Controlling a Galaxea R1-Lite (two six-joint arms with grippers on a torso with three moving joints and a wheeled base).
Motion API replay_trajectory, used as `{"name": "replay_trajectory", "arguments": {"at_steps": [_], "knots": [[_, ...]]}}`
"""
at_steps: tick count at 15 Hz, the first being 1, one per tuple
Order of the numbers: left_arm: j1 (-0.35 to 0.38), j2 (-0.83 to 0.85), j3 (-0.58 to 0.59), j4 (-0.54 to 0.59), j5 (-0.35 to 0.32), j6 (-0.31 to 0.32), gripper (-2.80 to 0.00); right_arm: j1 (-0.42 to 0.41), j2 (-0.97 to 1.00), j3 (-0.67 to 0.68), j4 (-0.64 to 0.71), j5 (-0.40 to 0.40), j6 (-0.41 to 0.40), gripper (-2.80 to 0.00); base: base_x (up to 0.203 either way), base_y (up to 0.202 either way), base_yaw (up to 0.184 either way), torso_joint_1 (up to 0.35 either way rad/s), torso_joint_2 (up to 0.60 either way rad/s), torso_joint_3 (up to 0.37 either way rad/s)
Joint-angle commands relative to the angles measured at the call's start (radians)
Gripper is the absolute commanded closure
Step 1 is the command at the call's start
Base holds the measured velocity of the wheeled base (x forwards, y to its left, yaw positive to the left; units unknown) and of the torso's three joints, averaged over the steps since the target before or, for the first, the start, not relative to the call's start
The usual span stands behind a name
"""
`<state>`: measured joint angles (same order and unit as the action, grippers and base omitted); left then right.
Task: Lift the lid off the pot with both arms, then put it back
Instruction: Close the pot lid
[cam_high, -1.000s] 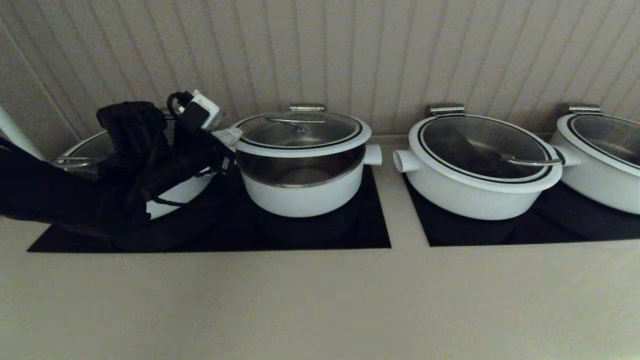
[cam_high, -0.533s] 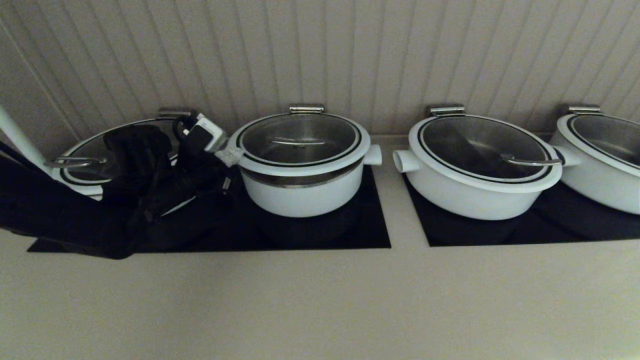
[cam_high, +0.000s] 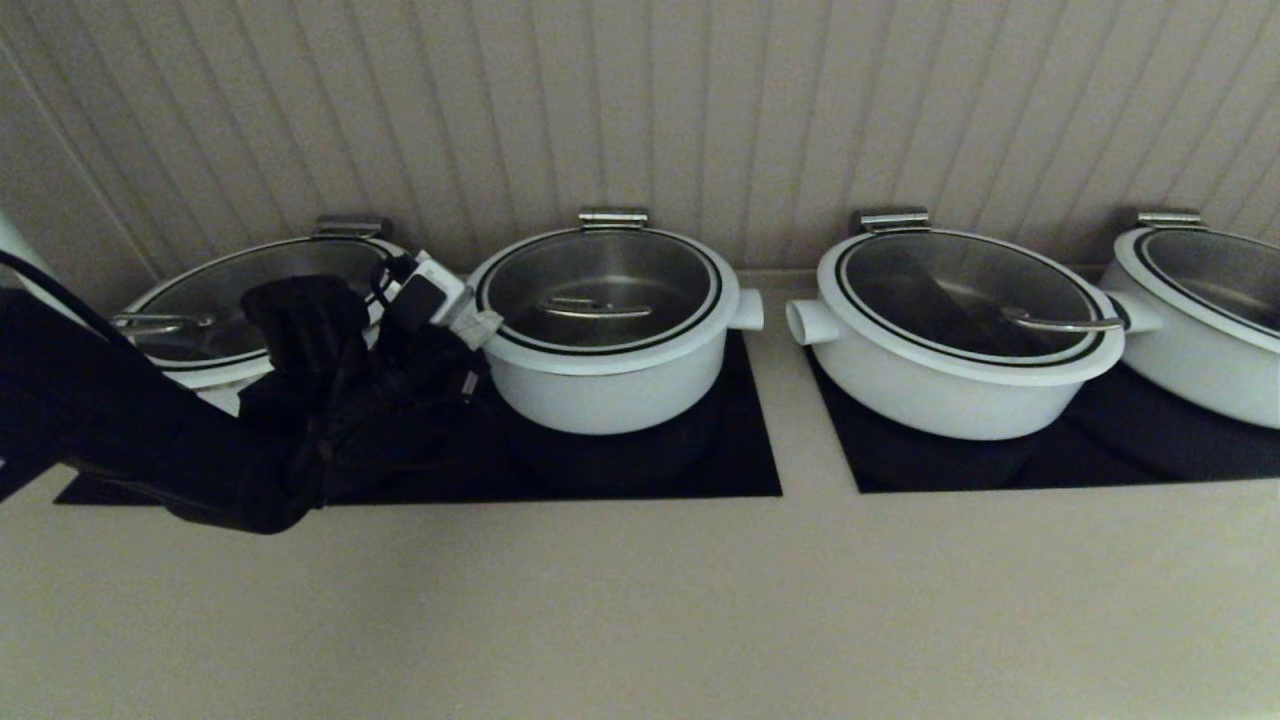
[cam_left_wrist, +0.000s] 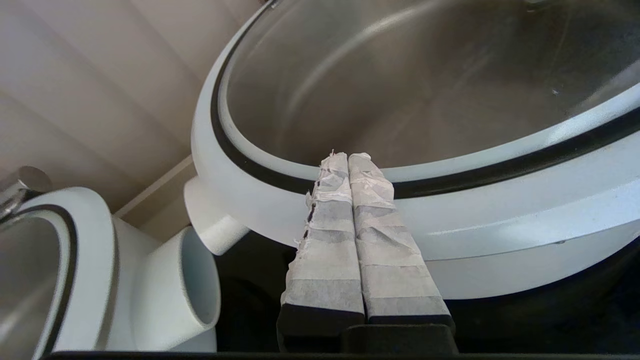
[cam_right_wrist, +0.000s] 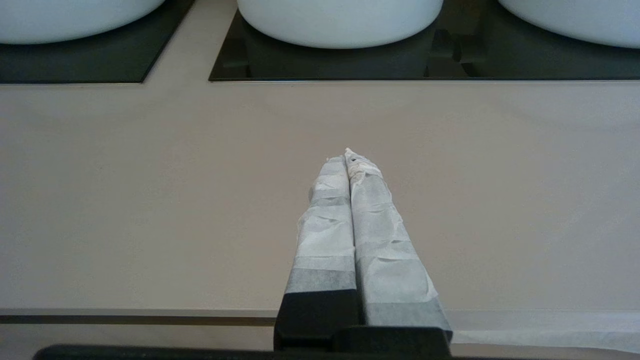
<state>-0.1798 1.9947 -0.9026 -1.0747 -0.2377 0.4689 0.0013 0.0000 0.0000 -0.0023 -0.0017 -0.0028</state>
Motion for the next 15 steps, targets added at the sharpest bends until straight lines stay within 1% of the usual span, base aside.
{"name": "replay_trajectory", "arguments": {"at_steps": [1,6,9,12,15], "knots": [[-0.001,0.021,0.001,-0.005,-0.002,0.002,0.00,0.000,0.000,0.000,-0.001,0.000,0.000,0.00,0.000,0.000,0.000,0.000,0.00,0.000],[0.000,0.007,0.002,-0.005,0.001,0.001,0.00,0.000,0.000,0.000,-0.001,0.000,0.000,0.00,0.000,0.000,0.000,0.000,0.00,0.000],[0.002,-0.042,0.009,0.003,0.009,0.002,0.00,0.000,0.000,0.000,-0.001,0.000,0.000,0.00,0.000,0.000,0.000,0.000,0.00,0.000],[0.011,-0.101,0.062,0.006,0.013,0.003,0.00,0.000,0.000,0.000,-0.001,0.000,0.000,0.00,0.000,0.000,0.000,0.000,0.00,0.000],[0.023,-0.172,0.147,0.007,0.013,0.003,0.00,0.000,0.000,0.000,-0.001,0.000,0.000,0.00,0.000,0.000,0.000,0.000,0.00,0.000]]}}
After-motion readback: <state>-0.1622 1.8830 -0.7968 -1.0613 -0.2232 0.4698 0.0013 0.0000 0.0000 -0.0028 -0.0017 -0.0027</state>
